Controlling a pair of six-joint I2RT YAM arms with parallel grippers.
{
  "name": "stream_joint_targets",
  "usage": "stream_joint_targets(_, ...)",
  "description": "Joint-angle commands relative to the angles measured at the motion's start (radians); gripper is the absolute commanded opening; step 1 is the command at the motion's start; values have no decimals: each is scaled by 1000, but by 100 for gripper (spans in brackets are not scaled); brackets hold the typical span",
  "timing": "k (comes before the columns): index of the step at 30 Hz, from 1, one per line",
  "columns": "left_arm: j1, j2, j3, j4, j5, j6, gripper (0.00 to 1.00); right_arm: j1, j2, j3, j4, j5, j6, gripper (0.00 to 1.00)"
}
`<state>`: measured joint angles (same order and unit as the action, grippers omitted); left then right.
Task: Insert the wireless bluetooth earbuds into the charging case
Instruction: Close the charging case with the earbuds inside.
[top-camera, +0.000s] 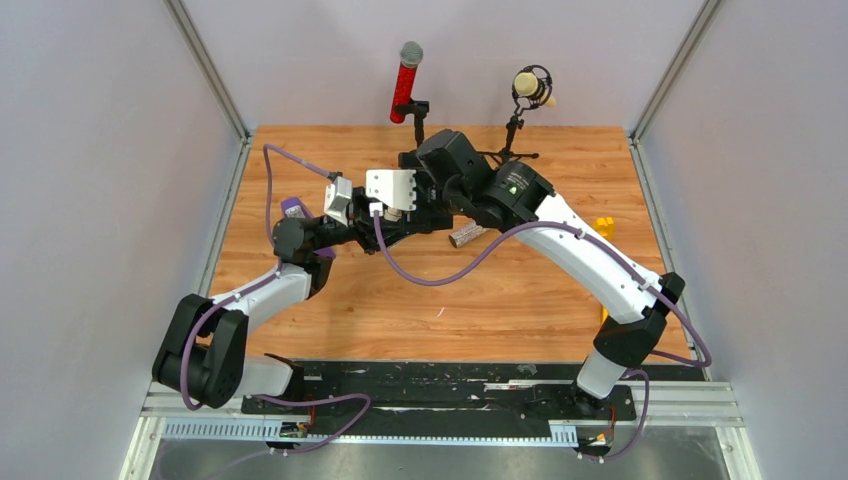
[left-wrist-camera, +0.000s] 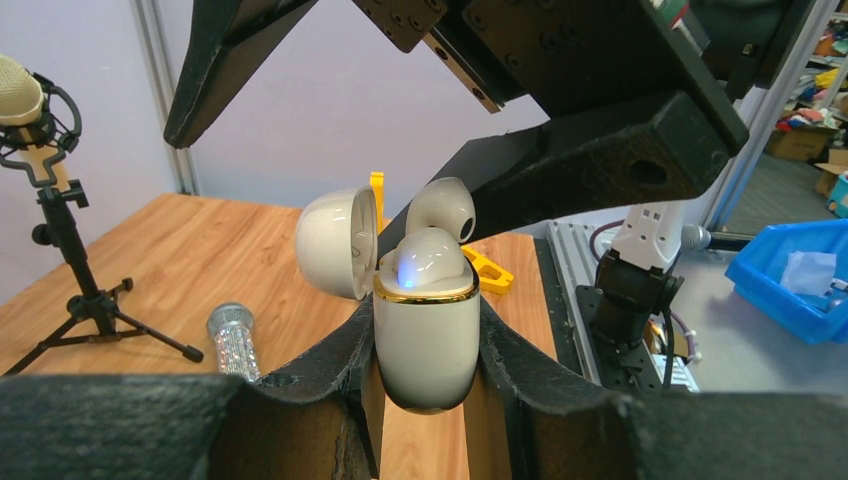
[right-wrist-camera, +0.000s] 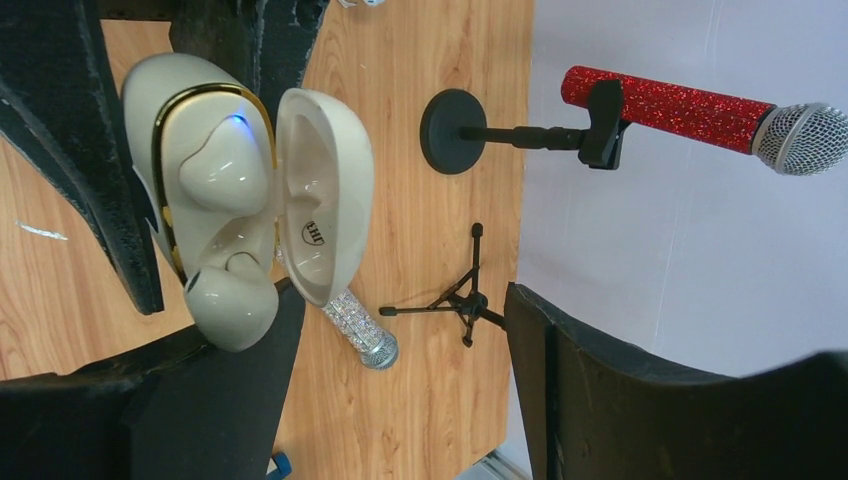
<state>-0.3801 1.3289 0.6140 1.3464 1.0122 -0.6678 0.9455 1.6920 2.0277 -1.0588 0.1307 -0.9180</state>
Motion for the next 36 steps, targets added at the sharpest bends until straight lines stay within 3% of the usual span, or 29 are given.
stream_joint_targets(1, 0, -23, 6, 46, 0, 4, 3, 7, -34, -13, 10, 35, -5, 75)
stream_joint_targets(14, -1, -26, 9, 45, 3, 0, 3, 8, -76, 20, 13, 46, -44, 75)
stream_joint_targets(22, 0, -25, 10, 40, 6, 2, 3, 7, -148, 63, -123, -133, -105, 80)
stream_joint_targets(30, -1, -22, 15, 40, 8, -1, 3, 7, -134, 168, -204, -345, -44, 81)
stream_joint_targets(36, 0, -24, 15, 40, 9, 0, 3, 7, -83, 199, -166, -352, -9, 81)
